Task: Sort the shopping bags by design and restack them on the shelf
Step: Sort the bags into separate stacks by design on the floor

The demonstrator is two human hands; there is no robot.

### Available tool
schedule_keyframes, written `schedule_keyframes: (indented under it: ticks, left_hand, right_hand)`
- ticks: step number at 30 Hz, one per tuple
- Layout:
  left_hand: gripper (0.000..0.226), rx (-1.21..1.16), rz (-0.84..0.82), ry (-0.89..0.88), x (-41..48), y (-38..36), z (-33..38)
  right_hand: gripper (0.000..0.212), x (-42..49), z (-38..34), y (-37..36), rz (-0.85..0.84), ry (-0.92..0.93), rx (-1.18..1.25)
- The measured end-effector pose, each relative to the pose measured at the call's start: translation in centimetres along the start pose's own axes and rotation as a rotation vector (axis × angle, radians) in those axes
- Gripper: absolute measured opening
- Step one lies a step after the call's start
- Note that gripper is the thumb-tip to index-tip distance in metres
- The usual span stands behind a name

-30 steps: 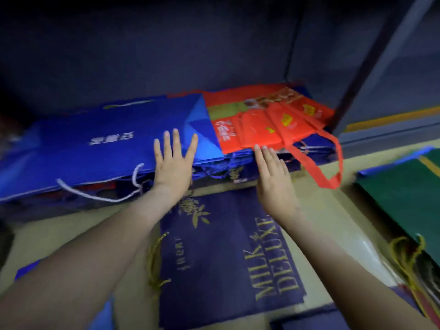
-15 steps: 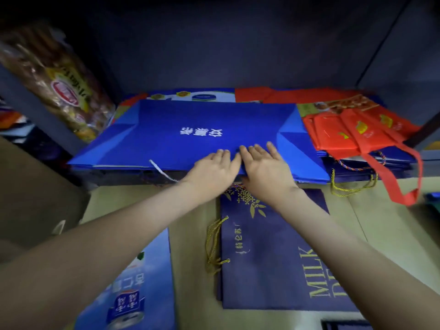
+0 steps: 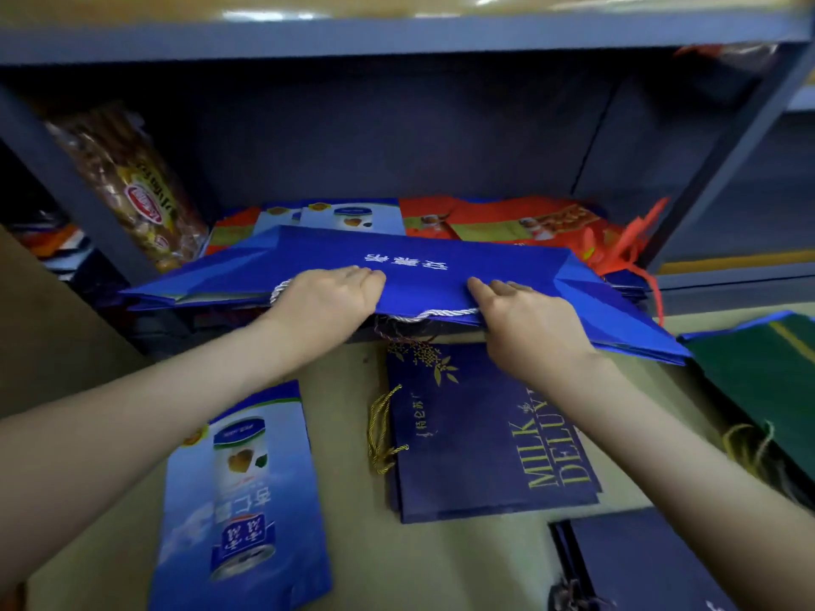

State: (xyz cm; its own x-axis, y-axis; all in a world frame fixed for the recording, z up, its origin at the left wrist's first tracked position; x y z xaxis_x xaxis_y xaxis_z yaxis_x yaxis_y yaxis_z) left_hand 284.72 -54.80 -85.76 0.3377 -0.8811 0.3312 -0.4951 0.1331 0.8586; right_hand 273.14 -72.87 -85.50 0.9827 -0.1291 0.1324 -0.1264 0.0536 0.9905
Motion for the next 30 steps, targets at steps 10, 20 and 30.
schedule_keyframes:
  ticks: [10,20,30]
  left_hand:
    - [0.029,-0.015,0.383,-0.189,2.7,3.1,9.1]
    - [0.03,-0.172,0.51,-0.321,9.5,4.5,19.8]
    - [0.05,-0.23,0.477,-0.378,15.9,3.0,24.2]
  right_hand:
    - [0.083,-6.9,-1.0,2.9,-0.064,-0.124,-0.156]
    - [0.067,-14.2,6.9,3.8,-0.077,-0.424,-0.183]
    - [0.069,-17.7,18.4,0.2,0.047,-0.829,-0.218]
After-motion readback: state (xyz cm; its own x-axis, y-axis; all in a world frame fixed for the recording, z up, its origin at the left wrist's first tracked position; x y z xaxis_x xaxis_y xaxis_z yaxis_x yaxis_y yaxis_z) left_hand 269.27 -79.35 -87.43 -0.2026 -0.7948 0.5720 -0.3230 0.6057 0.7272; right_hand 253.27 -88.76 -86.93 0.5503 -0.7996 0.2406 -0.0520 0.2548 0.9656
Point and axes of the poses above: each hand's wrist, its own x-axis towards the middle knuckle, its own y-axis out of the back of the hand, z = x × y, the point moved 2 cm from there along x, towards the middle knuckle, and after that the axes turned 4 degrees about x, right-handed, at the moved point
